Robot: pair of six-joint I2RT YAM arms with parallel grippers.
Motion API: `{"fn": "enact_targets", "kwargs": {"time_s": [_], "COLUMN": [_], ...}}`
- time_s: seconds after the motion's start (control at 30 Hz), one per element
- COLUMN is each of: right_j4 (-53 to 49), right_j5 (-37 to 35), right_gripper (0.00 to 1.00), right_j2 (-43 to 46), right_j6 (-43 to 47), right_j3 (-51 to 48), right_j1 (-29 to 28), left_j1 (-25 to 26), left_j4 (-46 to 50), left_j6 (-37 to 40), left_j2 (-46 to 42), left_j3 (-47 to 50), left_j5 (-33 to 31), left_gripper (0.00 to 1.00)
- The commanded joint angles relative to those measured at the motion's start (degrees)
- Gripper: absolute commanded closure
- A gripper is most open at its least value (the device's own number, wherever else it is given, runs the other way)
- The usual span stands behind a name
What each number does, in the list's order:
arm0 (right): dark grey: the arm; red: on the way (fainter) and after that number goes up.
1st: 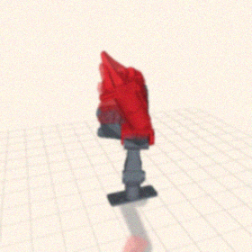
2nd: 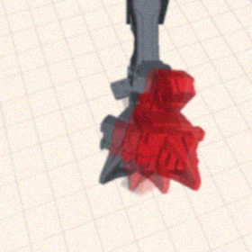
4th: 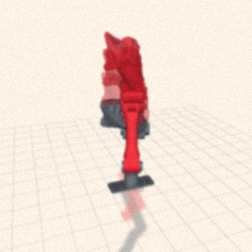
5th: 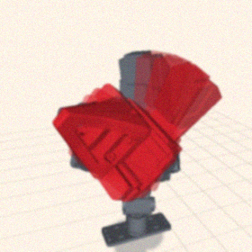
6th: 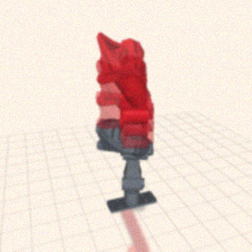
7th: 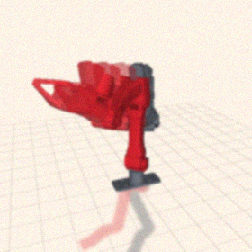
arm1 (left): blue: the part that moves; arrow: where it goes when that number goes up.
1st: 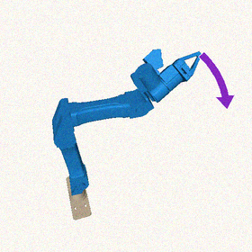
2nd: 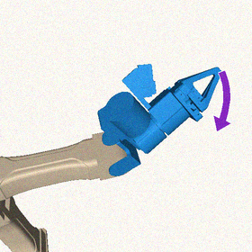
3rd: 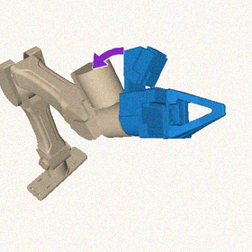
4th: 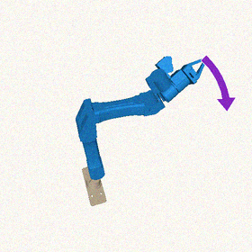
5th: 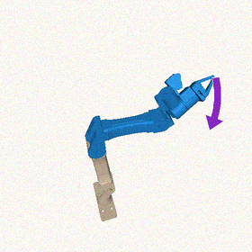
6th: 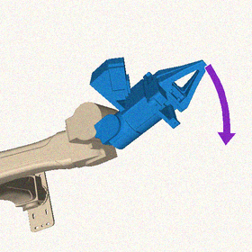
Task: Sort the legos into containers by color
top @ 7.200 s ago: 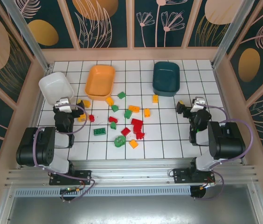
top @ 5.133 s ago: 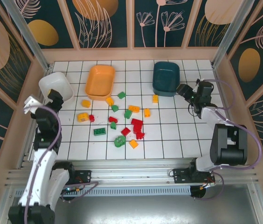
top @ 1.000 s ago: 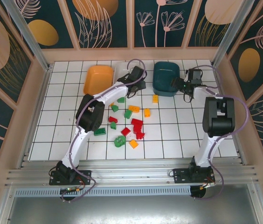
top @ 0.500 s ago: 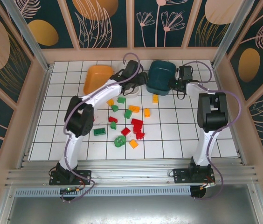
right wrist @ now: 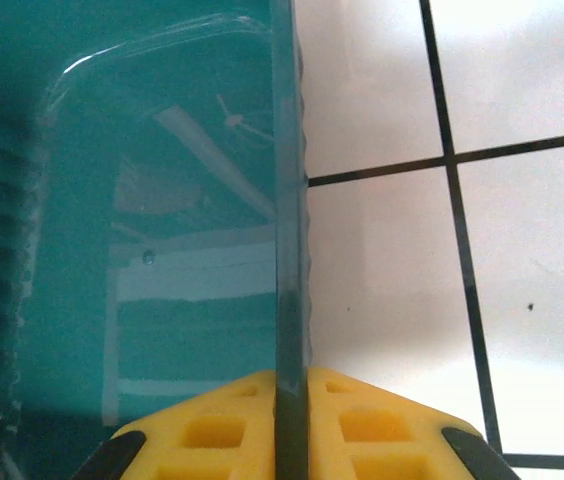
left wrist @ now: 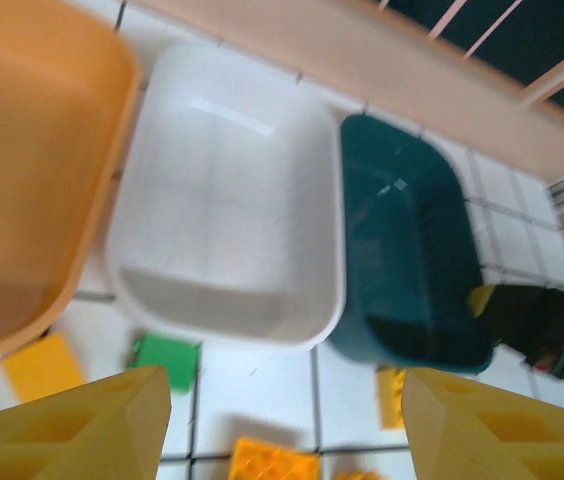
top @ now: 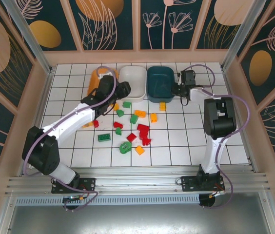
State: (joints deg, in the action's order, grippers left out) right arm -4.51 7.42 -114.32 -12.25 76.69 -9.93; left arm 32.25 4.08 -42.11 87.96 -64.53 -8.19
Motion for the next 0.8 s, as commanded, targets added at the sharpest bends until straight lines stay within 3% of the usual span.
{"fn": "enact_targets", "kwargs": {"time_s": [0.0,0.07,0.23,0.37,0.5,0.6,0.77], "right_j4": [-2.36,-3.93,-4.93,-4.87,-1.46,-1.34,0.32], "right_j5": [1.94,1.95,1.98,-1.66,-3.89,-7.08,-10.4], "right_gripper": [0.77,0.55,0.38,0.35,0.31,0.28,0.23], "right_j2": [2.51,2.99,9.6,16.28,22.55,22.6,18.98], "right_j6": [0.4,-0.49,-1.8,-2.41,-3.15,-1.96,-1.81], "right_j3": [-1.32,-0.56,-1.59,-6.14,-15.45,-18.32,-20.26], "right_j1": [-1.0,-0.92,-0.41,-1.0,-4.61,-8.07,-11.62], "left_j1": [0.21,0.25,0.25,0.26,0.23,0.25,0.22], "left_j4": [-3.56,-3.99,-5.48,-9.27,-19.18,-24.44,-30.21], "left_j6": [-1.7,-2.05,-3.22,-5.12,-10.67,-14.58,-20.23], "left_j2": [-3.49,-4.64,-7.84,-12.51,-19.63,-25.02,-33.62], "left_j3": [3.56,5.03,9.16,15.92,28.82,37.24,47.76], "left_j5": [-0.48,0.09,0.08,-1.25,-2.92,-4.57,-5.51], "left_gripper": [0.37,0.37,0.29,0.23,0.1,0.01,0.01]}}
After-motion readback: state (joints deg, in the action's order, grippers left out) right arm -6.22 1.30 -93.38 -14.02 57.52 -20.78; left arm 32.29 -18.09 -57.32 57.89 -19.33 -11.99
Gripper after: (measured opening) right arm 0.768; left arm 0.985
